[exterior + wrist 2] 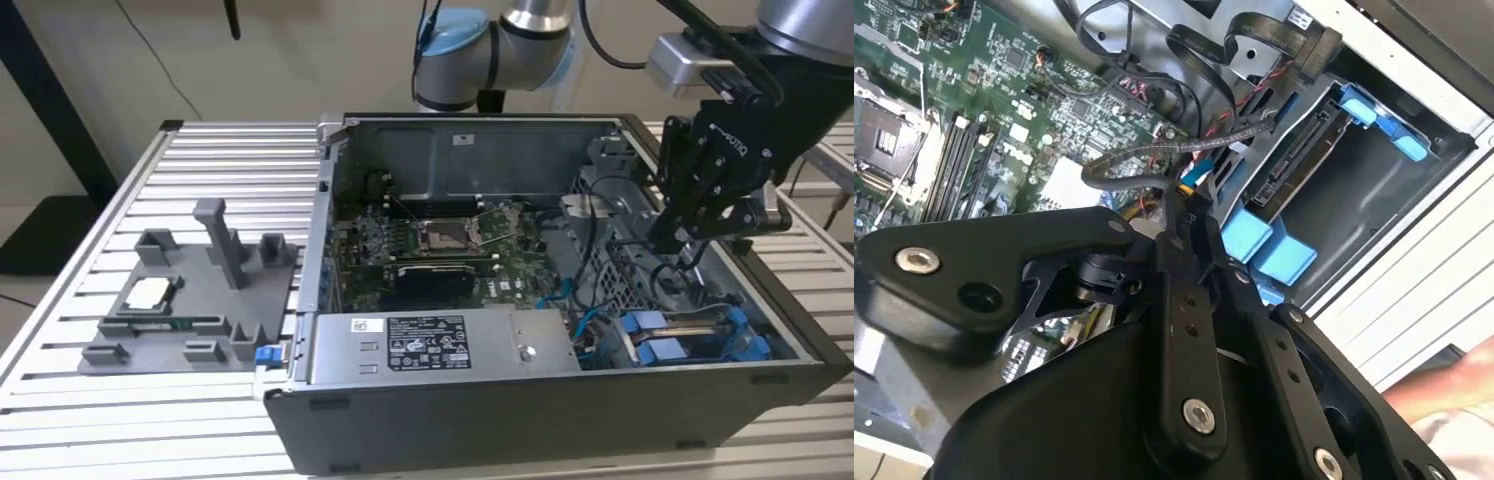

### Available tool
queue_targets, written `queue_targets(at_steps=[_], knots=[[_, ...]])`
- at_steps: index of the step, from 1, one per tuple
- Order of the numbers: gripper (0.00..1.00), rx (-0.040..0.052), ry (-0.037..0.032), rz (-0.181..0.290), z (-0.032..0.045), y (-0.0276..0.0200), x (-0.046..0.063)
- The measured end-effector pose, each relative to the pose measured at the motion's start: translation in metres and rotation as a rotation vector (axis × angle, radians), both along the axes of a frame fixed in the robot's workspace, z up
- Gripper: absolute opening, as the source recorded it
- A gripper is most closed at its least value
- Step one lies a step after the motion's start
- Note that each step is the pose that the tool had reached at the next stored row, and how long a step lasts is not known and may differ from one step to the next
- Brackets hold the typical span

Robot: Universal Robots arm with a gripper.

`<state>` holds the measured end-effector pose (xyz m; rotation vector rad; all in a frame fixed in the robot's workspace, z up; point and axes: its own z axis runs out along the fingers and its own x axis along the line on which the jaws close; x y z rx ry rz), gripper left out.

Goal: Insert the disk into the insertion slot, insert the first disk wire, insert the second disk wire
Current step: 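Insert the first disk wire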

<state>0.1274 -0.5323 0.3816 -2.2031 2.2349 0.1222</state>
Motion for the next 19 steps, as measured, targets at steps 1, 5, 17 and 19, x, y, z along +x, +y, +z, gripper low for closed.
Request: queue_targets(at_steps=[1,5,17,19], knots=[[0.19,0.0,0.0,0.0,0.0,0.0,0.0],[0.19,0.0001,-0.0001,0.0,0.0001,0.0,0.0],[0.19,-0.0053,0.0,0.0,-0.0003,0.0,0.0],[0.19,-0.0185,0.0,0.0,-0.0007,-0.0001,0.0]])
